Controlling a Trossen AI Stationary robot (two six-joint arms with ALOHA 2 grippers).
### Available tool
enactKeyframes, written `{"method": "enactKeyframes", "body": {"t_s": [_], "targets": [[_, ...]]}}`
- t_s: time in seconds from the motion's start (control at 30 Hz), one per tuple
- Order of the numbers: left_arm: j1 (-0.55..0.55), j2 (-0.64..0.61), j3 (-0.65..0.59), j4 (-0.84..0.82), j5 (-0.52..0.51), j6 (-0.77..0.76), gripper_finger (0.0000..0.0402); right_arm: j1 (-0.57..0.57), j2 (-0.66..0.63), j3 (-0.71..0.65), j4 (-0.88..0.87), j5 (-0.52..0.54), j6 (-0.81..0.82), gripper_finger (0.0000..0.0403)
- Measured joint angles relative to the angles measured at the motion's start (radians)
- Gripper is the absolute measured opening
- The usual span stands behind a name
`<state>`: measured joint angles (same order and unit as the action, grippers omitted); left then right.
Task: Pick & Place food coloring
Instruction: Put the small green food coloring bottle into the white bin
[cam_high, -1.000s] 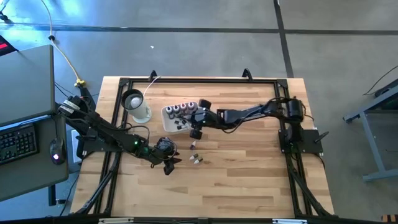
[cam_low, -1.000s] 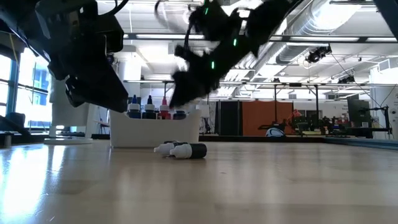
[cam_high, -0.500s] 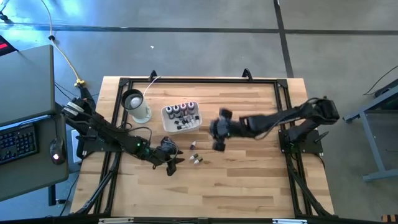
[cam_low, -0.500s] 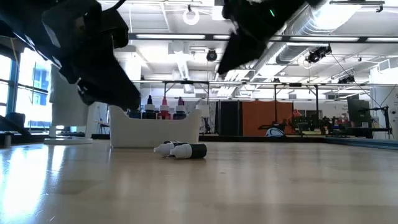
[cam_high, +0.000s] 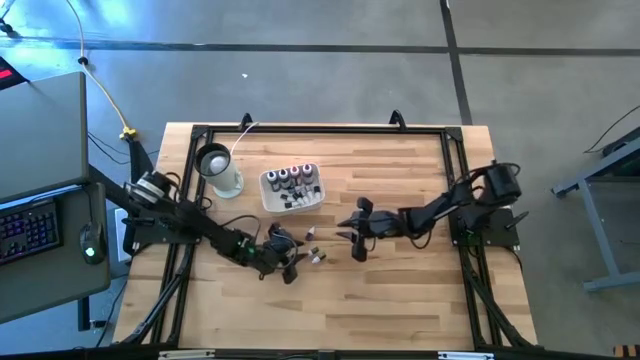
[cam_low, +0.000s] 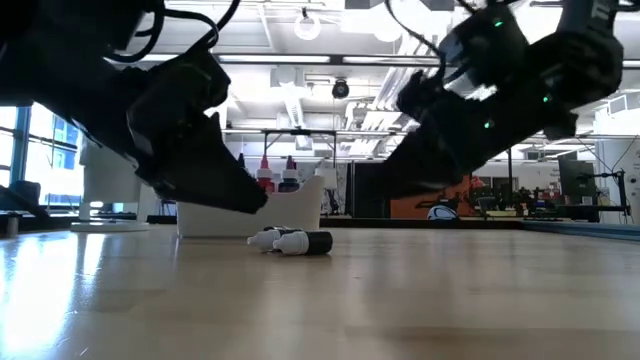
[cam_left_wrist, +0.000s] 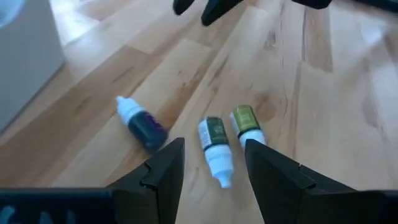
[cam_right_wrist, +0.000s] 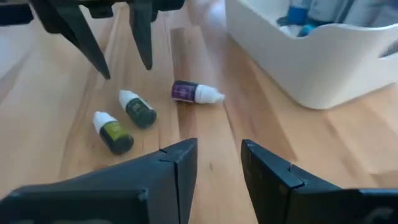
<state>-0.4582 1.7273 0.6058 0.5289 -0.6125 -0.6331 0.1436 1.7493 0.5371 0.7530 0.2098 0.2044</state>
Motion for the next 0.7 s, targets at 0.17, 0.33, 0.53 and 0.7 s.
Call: {"method": "enactKeyframes", "body": {"t_s": [0.17,0.33,0.53,0.7], "targets": [[0.0,0.061,0.062,-0.002,0.006,0.033,0.0168,0.001,0.115,0.074,0.001,-0.043,0.007,0.0117],[0.0,0.114,0.101,-0.015,0.004,0.051,0.0168,0.002,0.194,0.136,0.0,-0.095,0.052,0.0117],[0.0,0.125,0.107,-0.099,0.001,-0.018,0.0168,0.007,0.218,0.168,-0.024,-0.104,0.057,0.0117],[0.0,0.125,0.107,-0.129,-0.028,-0.026,0.0168,0.01,0.22,0.177,-0.027,-0.112,0.057,0.0117]]}}
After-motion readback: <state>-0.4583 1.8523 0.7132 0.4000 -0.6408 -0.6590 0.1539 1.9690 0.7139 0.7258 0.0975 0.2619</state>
